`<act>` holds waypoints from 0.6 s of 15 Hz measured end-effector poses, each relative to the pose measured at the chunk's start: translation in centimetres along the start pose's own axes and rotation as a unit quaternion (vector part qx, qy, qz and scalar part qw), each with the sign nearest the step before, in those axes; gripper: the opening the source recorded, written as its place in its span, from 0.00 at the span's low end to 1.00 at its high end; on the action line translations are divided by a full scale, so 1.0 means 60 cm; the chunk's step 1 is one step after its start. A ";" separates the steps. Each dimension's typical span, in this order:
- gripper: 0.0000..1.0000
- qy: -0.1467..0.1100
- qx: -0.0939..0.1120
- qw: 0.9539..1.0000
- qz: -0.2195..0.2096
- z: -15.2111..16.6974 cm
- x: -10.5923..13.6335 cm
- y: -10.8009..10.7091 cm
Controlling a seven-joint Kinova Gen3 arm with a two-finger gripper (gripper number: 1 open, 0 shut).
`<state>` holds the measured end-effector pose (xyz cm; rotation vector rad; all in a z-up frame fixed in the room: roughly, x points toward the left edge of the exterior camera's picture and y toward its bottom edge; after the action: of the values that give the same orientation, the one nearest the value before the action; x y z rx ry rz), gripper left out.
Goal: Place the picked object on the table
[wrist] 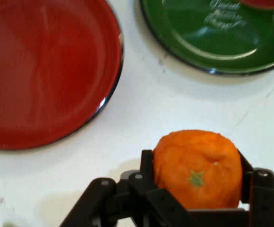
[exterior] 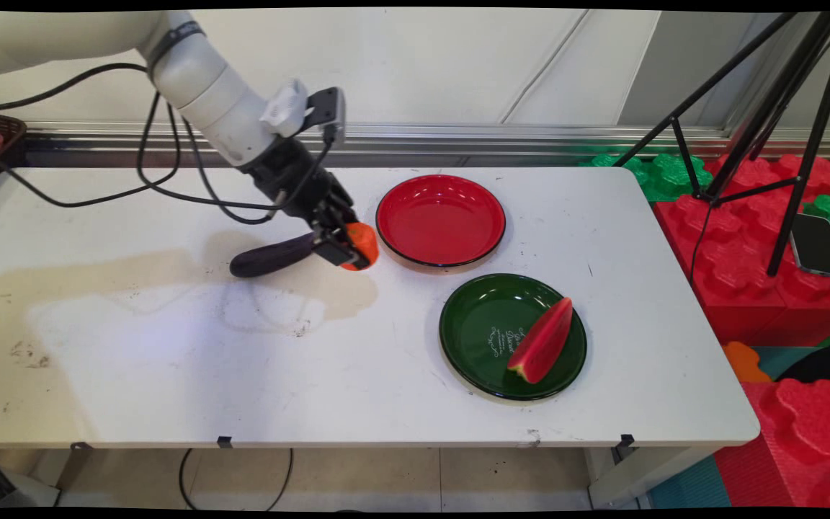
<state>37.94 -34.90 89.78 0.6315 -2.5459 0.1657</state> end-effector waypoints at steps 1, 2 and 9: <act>0.00 -0.006 0.002 1.000 -0.005 0.000 -0.012 -0.004; 0.00 -0.010 0.004 1.000 -0.008 0.001 -0.019 -0.006; 0.00 -0.045 0.013 0.998 -0.038 0.040 -0.081 -0.033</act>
<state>41.52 -35.25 85.24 0.7609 -2.6046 0.1467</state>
